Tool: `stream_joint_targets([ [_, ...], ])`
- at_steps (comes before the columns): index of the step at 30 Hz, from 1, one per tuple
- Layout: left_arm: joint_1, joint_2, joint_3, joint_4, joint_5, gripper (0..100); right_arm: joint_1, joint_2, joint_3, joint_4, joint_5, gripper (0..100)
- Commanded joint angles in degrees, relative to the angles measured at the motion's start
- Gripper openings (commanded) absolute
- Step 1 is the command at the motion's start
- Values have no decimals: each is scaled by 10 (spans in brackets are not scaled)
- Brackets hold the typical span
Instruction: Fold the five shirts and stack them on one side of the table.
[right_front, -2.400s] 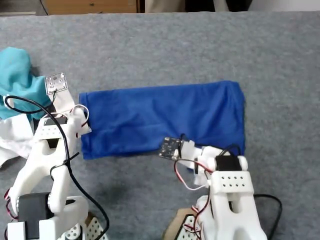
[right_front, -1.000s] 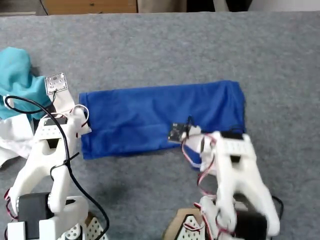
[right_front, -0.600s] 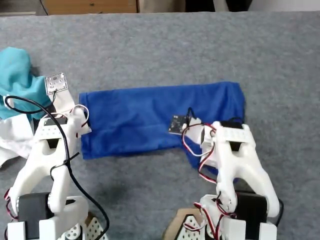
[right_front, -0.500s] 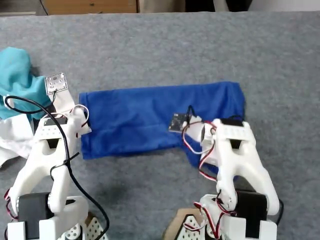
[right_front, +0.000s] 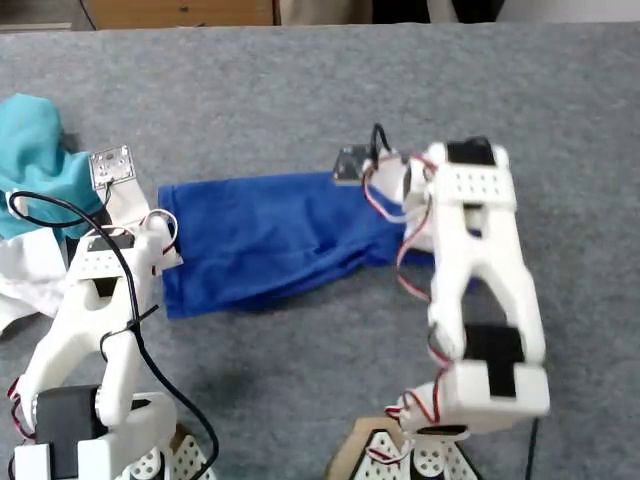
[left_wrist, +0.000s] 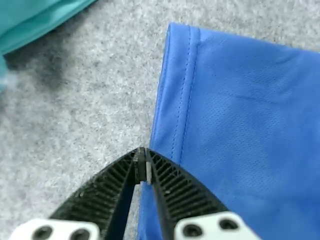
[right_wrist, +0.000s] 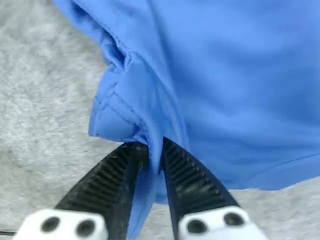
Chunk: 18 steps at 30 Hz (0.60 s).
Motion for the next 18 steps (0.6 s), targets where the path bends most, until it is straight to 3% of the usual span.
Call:
stream_joint_targets([
  [1,4,-24,-3,-9,-4,19,-22,87,-158,49,3,4],
  [11,4,-24,-3,-9,-4,19,-84,298,-447,156,46,25],
  [16,4,-24,-3,-9,-4,19,-70,327,-521,179,18,268],
  [18,5,-24,-3,-9,-4,19,-61,327,-538,180,14,277],
])
